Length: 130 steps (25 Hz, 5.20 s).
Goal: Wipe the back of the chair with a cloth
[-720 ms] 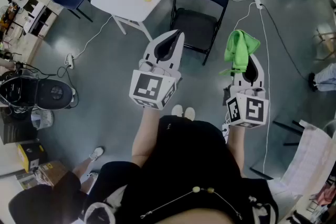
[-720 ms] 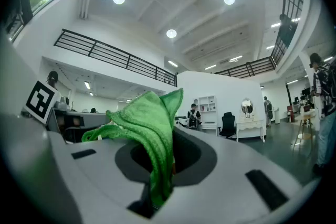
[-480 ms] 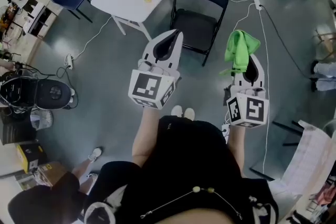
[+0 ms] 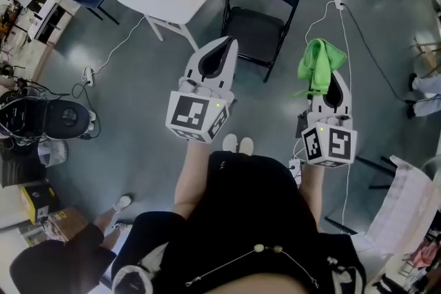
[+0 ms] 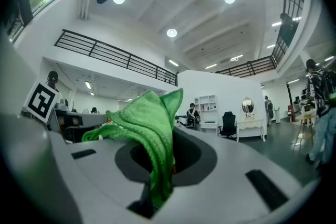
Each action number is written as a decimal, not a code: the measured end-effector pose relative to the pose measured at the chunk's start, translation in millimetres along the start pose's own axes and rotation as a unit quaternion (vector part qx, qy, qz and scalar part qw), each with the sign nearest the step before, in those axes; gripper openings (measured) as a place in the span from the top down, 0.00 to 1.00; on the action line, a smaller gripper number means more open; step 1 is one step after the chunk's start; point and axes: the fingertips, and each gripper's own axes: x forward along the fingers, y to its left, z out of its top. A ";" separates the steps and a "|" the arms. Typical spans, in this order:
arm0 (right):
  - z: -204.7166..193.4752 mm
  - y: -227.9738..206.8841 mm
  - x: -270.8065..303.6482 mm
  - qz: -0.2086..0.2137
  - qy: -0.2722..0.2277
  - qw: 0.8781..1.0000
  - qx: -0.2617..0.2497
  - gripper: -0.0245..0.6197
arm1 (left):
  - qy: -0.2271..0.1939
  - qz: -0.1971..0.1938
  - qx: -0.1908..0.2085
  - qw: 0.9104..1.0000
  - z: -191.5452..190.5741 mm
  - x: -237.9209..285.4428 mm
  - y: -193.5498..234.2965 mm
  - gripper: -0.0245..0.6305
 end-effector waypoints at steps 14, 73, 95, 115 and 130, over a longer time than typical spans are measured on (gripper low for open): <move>-19.1 -55.6 9.3 -0.003 0.015 1.000 0.023 0.90 | 0.019 0.033 -0.002 0.999 -19.0 15.4 -8.3 0.96; -298.9 -100.1 626.0 0.086 0.195 0.966 -0.148 0.89 | 0.110 0.049 -0.077 0.990 -214.1 320.7 304.4 0.96; -437.2 -64.5 724.2 0.121 0.258 0.926 -0.247 0.90 | 0.116 0.060 -0.133 0.982 -331.2 334.6 321.8 0.96; -520.8 -32.8 695.2 0.185 0.328 0.880 -0.288 0.90 | 0.132 0.025 -0.120 0.984 -337.8 324.3 311.5 0.96; -586.3 -33.3 661.3 0.210 0.405 0.842 -0.288 0.90 | 0.136 0.010 -0.116 0.984 -339.8 310.2 301.0 0.96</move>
